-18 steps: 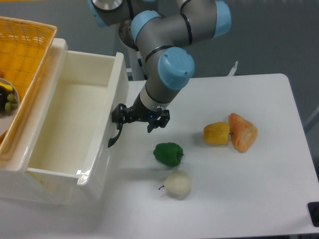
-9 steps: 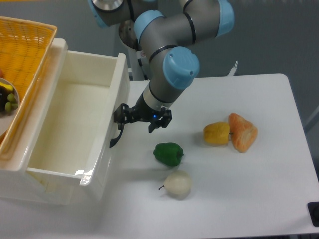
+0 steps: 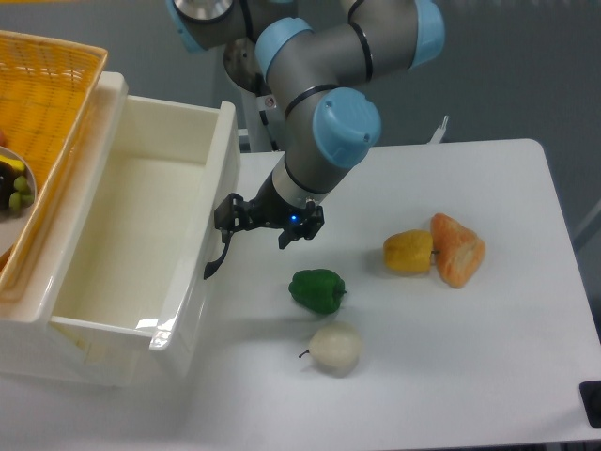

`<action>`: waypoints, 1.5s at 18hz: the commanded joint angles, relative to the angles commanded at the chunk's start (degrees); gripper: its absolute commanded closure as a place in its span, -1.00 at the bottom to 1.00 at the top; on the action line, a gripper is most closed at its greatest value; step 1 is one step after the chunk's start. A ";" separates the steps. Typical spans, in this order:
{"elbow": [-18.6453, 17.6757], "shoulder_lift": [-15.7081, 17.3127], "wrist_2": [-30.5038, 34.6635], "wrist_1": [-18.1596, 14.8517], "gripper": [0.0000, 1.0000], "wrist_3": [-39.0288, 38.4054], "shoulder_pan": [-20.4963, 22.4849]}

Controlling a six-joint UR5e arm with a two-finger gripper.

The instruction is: Slide the top white drawer open

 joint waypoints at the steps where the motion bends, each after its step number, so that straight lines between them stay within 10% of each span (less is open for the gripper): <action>1: 0.09 0.00 0.09 0.00 -1.00 0.00 0.35; 27: 5.36 -1.67 18.54 6.33 -1.00 24.52 9.23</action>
